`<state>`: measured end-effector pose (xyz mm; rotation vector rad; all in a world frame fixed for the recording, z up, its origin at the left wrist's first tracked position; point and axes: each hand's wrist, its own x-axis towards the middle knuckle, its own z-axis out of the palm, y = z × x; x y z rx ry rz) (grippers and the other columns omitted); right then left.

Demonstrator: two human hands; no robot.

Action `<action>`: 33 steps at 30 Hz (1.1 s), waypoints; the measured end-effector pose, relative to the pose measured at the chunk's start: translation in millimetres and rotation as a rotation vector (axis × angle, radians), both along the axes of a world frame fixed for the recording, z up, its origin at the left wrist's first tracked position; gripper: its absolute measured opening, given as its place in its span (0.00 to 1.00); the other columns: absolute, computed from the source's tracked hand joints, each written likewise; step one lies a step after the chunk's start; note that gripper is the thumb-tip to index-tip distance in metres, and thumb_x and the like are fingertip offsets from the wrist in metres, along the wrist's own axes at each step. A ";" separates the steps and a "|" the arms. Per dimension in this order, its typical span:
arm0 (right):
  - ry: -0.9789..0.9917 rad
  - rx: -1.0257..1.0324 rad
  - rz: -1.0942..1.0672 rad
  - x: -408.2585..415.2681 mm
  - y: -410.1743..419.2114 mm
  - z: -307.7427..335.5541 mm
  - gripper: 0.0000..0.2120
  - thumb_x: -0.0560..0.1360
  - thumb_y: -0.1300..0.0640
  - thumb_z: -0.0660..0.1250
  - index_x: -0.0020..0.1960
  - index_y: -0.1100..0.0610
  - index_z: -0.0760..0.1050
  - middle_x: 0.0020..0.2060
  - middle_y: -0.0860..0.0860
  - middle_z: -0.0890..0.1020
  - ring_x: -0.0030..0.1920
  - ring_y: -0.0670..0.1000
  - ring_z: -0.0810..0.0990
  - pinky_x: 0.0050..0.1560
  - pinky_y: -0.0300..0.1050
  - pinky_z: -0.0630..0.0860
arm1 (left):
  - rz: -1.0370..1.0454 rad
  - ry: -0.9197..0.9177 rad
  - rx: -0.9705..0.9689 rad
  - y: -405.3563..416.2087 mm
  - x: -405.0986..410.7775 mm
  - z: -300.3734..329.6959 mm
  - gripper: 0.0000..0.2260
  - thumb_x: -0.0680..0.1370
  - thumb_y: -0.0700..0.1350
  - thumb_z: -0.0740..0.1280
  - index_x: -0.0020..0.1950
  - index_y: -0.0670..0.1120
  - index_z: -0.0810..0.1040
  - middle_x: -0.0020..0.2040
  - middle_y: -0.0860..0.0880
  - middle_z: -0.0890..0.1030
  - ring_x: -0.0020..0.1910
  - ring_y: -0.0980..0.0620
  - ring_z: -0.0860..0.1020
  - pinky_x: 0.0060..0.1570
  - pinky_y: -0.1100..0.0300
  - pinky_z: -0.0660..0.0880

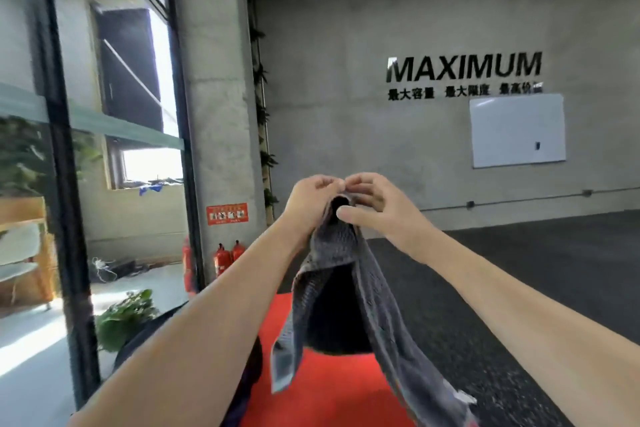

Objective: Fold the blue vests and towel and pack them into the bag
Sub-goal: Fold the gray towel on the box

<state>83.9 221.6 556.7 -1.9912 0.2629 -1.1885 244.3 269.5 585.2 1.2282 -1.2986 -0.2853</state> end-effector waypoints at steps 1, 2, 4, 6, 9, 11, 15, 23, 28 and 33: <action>0.013 -0.090 -0.075 7.2 2.5 5.9 0.23 0.71 0.54 0.79 0.63 0.51 0.74 0.59 0.45 0.81 0.60 0.42 0.80 0.62 0.43 0.77 | 0.001 -0.034 0.005 6.9 5.1 12.0 0.07 0.80 0.40 0.68 0.51 0.37 0.83 0.43 0.47 0.83 0.39 0.56 0.79 0.41 0.70 0.75; 0.023 -0.172 -0.152 13.6 5.2 11.4 0.22 0.70 0.52 0.80 0.61 0.48 0.75 0.57 0.42 0.82 0.59 0.41 0.80 0.62 0.46 0.77 | -0.022 -0.018 0.015 12.7 10.2 20.1 0.08 0.80 0.39 0.68 0.52 0.35 0.83 0.44 0.43 0.84 0.41 0.53 0.80 0.41 0.68 0.76; 0.059 -0.245 -0.229 22.6 11.6 20.9 0.22 0.69 0.49 0.80 0.59 0.44 0.76 0.55 0.38 0.82 0.56 0.39 0.80 0.60 0.46 0.78 | -0.064 0.056 0.024 23.9 18.5 29.1 0.09 0.80 0.38 0.68 0.54 0.32 0.82 0.47 0.36 0.83 0.44 0.46 0.81 0.41 0.59 0.79; 0.065 -0.272 -0.221 30.6 18.3 24.1 0.20 0.69 0.48 0.80 0.58 0.42 0.77 0.53 0.36 0.82 0.55 0.37 0.80 0.57 0.41 0.77 | -0.061 0.095 0.035 33.2 25.9 34.5 0.11 0.79 0.38 0.69 0.55 0.30 0.80 0.46 0.36 0.82 0.44 0.44 0.80 0.42 0.55 0.79; -0.075 -0.283 -0.242 39.1 24.2 22.6 0.08 0.73 0.54 0.77 0.50 0.47 0.81 0.44 0.42 0.85 0.46 0.43 0.83 0.50 0.41 0.78 | -0.072 0.083 0.073 45.8 41.9 39.8 0.12 0.78 0.39 0.71 0.56 0.32 0.80 0.46 0.39 0.81 0.44 0.46 0.79 0.45 0.55 0.78; -0.107 -0.228 -0.226 43.9 27.6 21.1 0.03 0.74 0.57 0.76 0.46 0.51 0.83 0.39 0.48 0.86 0.40 0.46 0.83 0.45 0.46 0.81 | -0.035 -0.020 0.126 53.5 52.2 39.2 0.11 0.78 0.41 0.72 0.57 0.36 0.82 0.48 0.41 0.83 0.42 0.51 0.81 0.42 0.62 0.79; -0.062 -0.153 -0.183 56.1 34.2 19.0 0.03 0.76 0.57 0.74 0.44 0.50 0.82 0.36 0.54 0.84 0.36 0.48 0.81 0.35 0.47 0.80 | -0.162 0.011 0.259 71.0 55.2 34.5 0.17 0.82 0.49 0.67 0.60 0.36 0.81 0.50 0.40 0.83 0.45 0.51 0.82 0.43 0.63 0.80; -0.027 -0.153 -0.388 60.7 27.5 24.8 0.04 0.78 0.54 0.70 0.45 0.53 0.82 0.37 0.49 0.84 0.38 0.48 0.82 0.37 0.46 0.79 | -0.257 0.144 0.227 73.5 59.7 -0.9 0.28 0.69 0.33 0.78 0.67 0.39 0.74 0.57 0.36 0.82 0.52 0.41 0.82 0.60 0.45 0.77; 0.043 -0.163 -0.393 50.4 16.1 21.5 0.07 0.76 0.49 0.72 0.44 0.52 0.82 0.37 0.50 0.85 0.39 0.51 0.83 0.36 0.46 0.79 | -0.028 0.225 0.050 67.1 71.6 -2.7 0.21 0.68 0.35 0.79 0.59 0.41 0.81 0.52 0.41 0.85 0.50 0.44 0.84 0.56 0.48 0.81; 0.197 -0.275 -0.336 45.5 5.7 19.1 0.12 0.72 0.48 0.77 0.51 0.49 0.80 0.44 0.46 0.83 0.40 0.44 0.80 0.40 0.39 0.75 | -0.038 -0.004 0.002 65.8 59.4 13.7 0.21 0.71 0.33 0.77 0.61 0.43 0.78 0.45 0.42 0.85 0.41 0.51 0.85 0.44 0.61 0.81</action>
